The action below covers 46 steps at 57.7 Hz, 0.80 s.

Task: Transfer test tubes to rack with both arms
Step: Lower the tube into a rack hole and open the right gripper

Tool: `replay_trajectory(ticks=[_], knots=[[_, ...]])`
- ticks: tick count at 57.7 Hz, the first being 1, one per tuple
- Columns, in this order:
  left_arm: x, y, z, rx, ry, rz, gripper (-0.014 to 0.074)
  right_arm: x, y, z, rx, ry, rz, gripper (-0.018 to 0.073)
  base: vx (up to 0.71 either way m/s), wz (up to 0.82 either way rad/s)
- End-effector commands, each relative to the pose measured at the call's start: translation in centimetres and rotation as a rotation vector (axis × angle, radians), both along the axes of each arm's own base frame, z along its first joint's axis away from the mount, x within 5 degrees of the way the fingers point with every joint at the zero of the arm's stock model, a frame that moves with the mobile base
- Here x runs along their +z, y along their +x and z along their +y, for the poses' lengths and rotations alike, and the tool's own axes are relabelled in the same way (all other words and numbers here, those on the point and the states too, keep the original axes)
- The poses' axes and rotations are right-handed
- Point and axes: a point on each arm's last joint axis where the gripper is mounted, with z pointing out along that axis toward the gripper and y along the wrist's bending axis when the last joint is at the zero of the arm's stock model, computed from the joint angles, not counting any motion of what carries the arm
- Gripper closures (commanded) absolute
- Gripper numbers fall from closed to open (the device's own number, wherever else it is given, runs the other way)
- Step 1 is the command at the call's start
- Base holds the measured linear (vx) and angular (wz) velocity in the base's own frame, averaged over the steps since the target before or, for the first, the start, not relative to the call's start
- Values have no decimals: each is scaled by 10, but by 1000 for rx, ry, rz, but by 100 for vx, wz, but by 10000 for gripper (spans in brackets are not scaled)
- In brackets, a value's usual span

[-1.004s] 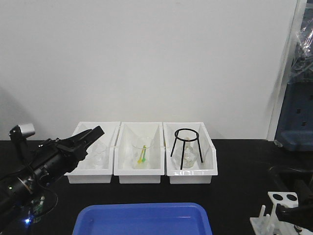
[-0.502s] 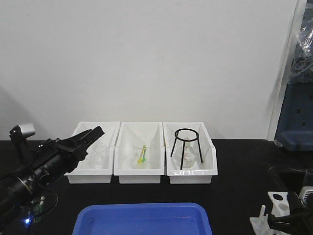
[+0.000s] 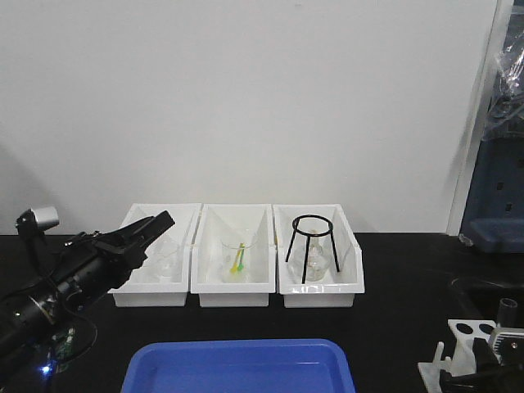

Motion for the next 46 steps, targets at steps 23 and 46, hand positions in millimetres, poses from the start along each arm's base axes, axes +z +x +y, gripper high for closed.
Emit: replay_trajectory(ticks=[23,46], knots=[[30,-6,2,6,-57,-104,217,21,5,-1,3,-43,-139,399,0,0],[30,-5,3,10,-62,-103,217,21,5,-1,2,-43,-138,120,0,0]])
